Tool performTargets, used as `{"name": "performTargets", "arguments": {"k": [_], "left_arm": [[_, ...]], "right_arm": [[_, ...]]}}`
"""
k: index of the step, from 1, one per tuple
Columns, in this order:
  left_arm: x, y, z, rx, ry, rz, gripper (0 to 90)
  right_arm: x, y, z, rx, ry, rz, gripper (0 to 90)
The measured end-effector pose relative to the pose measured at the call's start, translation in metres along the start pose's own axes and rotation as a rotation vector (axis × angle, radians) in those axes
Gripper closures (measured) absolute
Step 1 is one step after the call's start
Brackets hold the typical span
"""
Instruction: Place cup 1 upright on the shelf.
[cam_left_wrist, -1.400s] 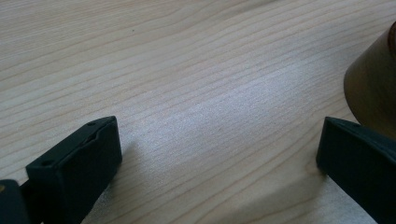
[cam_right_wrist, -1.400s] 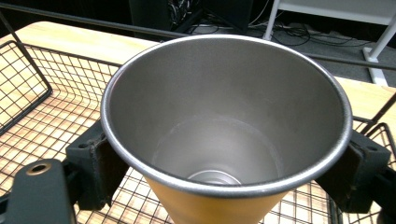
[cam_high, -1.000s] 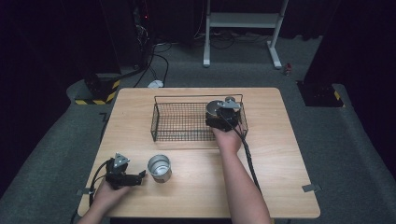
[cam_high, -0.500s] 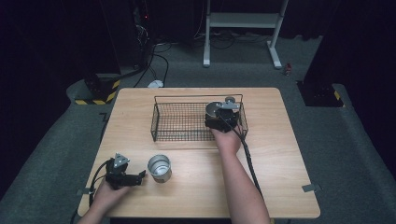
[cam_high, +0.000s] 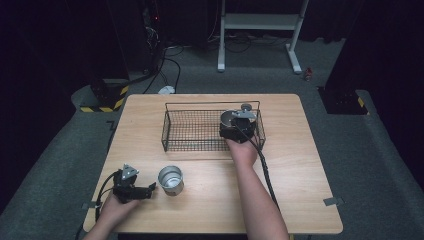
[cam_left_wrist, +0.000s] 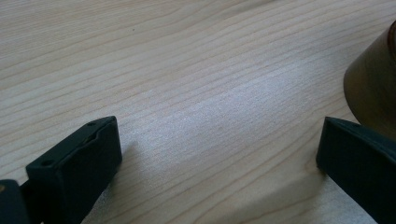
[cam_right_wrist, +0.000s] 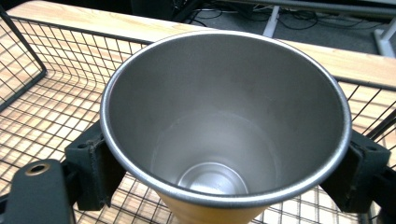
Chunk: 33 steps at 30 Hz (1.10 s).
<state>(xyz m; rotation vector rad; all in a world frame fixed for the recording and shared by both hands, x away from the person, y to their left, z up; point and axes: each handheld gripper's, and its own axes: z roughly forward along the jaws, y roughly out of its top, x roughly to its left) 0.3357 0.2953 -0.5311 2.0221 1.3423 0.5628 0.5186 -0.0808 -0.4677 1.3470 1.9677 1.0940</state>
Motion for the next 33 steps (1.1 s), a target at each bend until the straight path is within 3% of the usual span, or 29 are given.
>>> {"name": "performTargets", "arguments": {"k": [33], "left_arm": [[0.0000,0.0000,-0.0001,0.000,0.000,0.001,0.4]], "right_arm": [[-0.0028,-0.0026,-0.0059,0.016,0.007,-0.012,9.8]]}}
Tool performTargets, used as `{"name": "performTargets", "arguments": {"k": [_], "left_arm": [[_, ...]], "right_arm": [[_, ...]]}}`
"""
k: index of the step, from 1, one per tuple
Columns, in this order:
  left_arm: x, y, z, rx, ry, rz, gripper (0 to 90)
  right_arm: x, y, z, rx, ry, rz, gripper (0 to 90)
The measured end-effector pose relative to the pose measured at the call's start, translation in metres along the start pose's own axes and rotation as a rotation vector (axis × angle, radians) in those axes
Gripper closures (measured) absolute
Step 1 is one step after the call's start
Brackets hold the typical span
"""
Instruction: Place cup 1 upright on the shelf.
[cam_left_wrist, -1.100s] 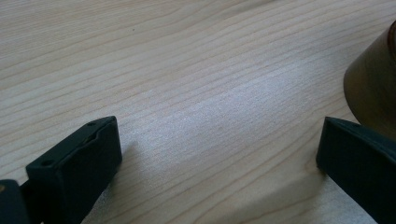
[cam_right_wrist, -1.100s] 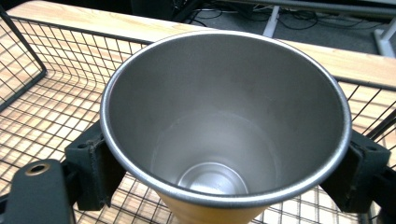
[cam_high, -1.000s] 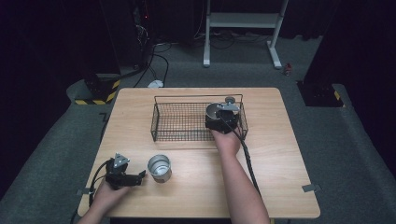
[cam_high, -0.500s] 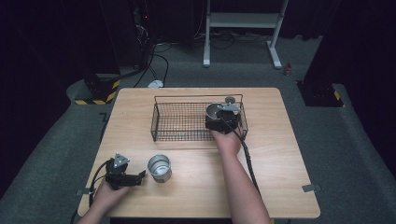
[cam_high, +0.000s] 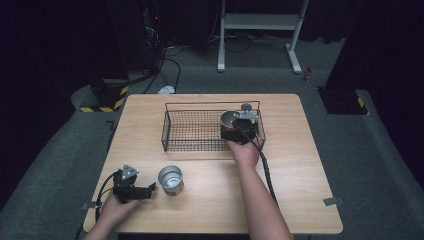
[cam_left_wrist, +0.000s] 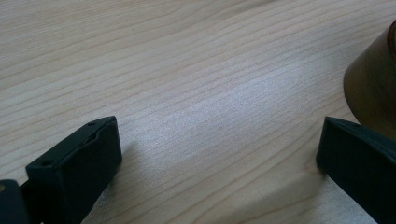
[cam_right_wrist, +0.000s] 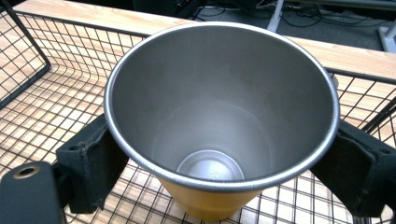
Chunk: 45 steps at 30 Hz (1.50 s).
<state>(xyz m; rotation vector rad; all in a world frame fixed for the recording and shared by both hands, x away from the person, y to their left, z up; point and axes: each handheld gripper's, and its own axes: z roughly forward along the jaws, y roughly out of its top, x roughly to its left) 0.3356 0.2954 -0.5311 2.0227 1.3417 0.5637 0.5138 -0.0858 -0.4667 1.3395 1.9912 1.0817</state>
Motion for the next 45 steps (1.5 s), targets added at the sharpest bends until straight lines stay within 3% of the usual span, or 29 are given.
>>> {"name": "performTargets", "arguments": {"k": [11,16,30,45], "left_arm": [[0.000,0.000,0.000,0.000,0.000,0.001,0.4],[0.000,0.000,0.000,0.000,0.000,0.002,0.4],[0.000,0.000,0.000,0.000,0.000,-0.001,0.4],[0.000,0.000,0.000,0.000,0.001,-0.002,0.4]], "right_arm": [[0.000,-0.003,-0.007,-0.006,0.006,-0.004,9.9],[0.001,-0.004,-0.012,-0.008,-0.011,-0.043,9.9],[-0.005,-0.009,-0.029,0.000,0.001,-0.025,9.9],[-0.006,-0.022,-0.057,-0.038,0.026,-0.028,9.9]]}}
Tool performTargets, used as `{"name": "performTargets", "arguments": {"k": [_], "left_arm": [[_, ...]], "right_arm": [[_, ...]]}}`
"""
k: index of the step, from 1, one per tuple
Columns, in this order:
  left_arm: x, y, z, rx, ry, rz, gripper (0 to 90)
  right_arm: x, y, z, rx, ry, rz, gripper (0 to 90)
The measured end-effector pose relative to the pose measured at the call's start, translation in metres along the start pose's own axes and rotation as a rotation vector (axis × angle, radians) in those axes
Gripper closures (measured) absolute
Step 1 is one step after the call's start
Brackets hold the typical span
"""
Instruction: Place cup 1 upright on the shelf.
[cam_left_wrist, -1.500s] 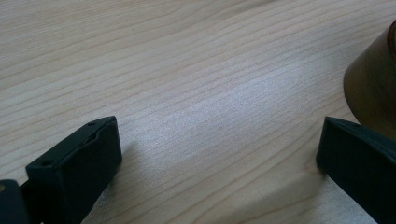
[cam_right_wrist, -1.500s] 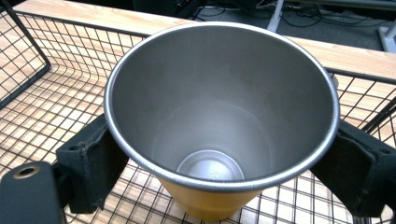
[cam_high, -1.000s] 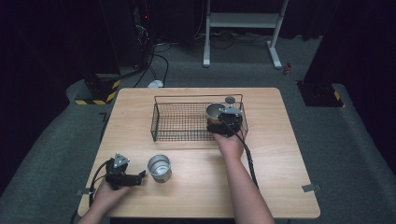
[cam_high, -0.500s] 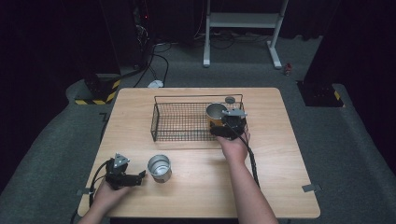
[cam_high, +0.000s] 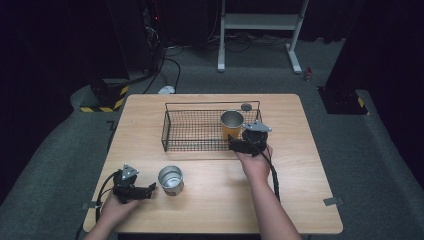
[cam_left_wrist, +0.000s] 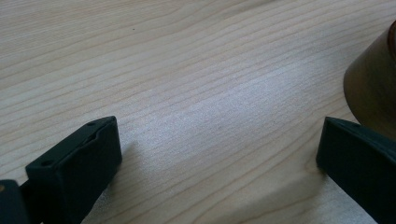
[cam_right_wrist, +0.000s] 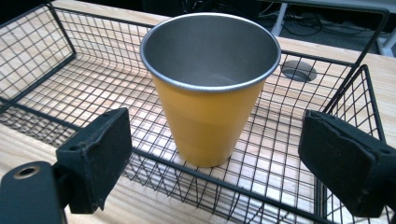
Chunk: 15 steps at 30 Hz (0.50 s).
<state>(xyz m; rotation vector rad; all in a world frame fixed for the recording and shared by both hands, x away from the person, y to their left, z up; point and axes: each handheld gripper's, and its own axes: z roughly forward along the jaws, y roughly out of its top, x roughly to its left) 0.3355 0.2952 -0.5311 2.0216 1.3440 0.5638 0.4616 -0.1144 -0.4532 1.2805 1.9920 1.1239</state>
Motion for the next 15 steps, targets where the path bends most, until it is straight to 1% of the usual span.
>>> {"name": "performTargets", "arguments": {"k": [1,4,7,8,11,13,14,15], "left_arm": [[0.000,0.000,0.000,0.000,0.000,0.000,0.4],[0.000,0.000,0.000,0.000,0.000,0.000,0.4],[0.000,0.000,0.000,0.000,0.000,0.000,0.4],[0.000,0.000,0.000,0.000,0.000,0.000,0.3],[0.000,0.000,0.000,0.001,0.001,0.003,0.4],[0.001,0.000,0.000,0.001,0.003,0.008,0.4],[0.000,0.000,0.000,0.000,0.000,0.000,0.4],[0.000,0.000,0.000,0.000,0.000,0.000,0.4]], "right_arm": [[0.000,0.000,0.000,0.000,0.000,0.000,9.9],[0.000,-0.006,-0.008,-0.006,0.005,-0.004,10.0],[0.000,-0.010,-0.013,-0.004,0.006,-0.005,10.0],[-0.001,-0.015,-0.018,-0.008,0.008,-0.010,10.1],[-0.002,-0.020,-0.022,-0.007,0.009,-0.007,10.4],[-0.003,-0.029,-0.028,0.001,0.008,-0.003,10.5],[-0.003,-0.029,-0.028,0.001,0.008,-0.003,10.5],[-0.004,-0.032,-0.030,0.004,0.007,-0.006,10.5]]}}
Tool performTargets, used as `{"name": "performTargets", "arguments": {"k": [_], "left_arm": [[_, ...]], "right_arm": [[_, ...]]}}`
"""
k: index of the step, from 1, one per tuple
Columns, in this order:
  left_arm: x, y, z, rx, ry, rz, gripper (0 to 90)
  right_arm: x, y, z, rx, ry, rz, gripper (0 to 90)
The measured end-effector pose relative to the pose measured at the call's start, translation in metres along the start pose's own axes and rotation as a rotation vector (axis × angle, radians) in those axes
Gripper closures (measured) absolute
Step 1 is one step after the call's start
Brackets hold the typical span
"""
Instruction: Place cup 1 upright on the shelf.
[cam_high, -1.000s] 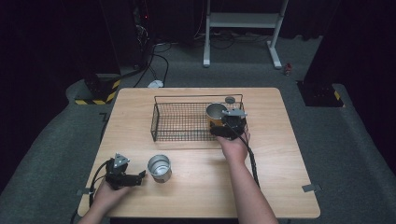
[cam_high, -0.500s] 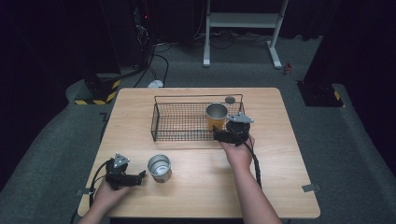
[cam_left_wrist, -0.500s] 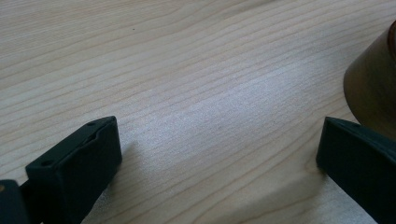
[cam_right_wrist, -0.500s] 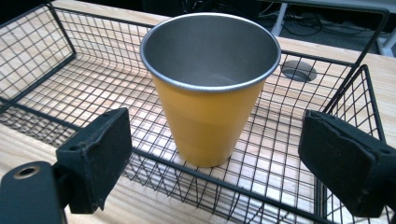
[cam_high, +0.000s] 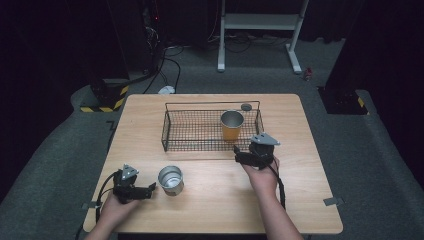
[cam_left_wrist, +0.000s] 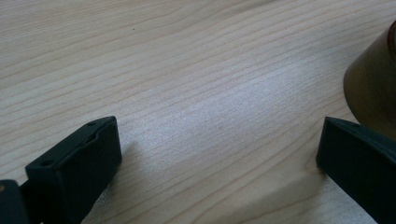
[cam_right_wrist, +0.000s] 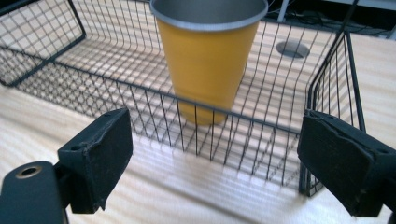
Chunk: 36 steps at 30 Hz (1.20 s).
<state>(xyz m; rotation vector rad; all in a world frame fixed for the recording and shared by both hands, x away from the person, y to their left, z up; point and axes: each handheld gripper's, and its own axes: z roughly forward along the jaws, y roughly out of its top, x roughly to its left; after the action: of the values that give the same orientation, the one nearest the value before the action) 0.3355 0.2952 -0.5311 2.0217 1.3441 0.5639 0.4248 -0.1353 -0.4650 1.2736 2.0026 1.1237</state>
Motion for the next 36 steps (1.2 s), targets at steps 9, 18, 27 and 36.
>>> {"name": "performTargets", "arguments": {"k": [9,18,27,36], "left_arm": [[0.000,0.000,0.000,0.003,0.006,0.008,0.4],[-0.001,0.000,0.000,-0.001,0.005,-0.007,0.6],[-0.001,0.000,-0.001,0.002,0.007,-0.001,0.6],[-0.003,-0.001,-0.002,0.011,-0.008,0.013,0.6]], "right_arm": [[-0.002,-0.033,-0.008,0.055,-0.014,-0.001,10.7],[0.003,-0.065,-0.009,0.172,-0.044,-0.036,11.3],[0.008,-0.081,-0.016,0.234,-0.021,-0.026,11.5],[0.009,-0.082,-0.018,0.239,-0.026,-0.012,11.8]]}}
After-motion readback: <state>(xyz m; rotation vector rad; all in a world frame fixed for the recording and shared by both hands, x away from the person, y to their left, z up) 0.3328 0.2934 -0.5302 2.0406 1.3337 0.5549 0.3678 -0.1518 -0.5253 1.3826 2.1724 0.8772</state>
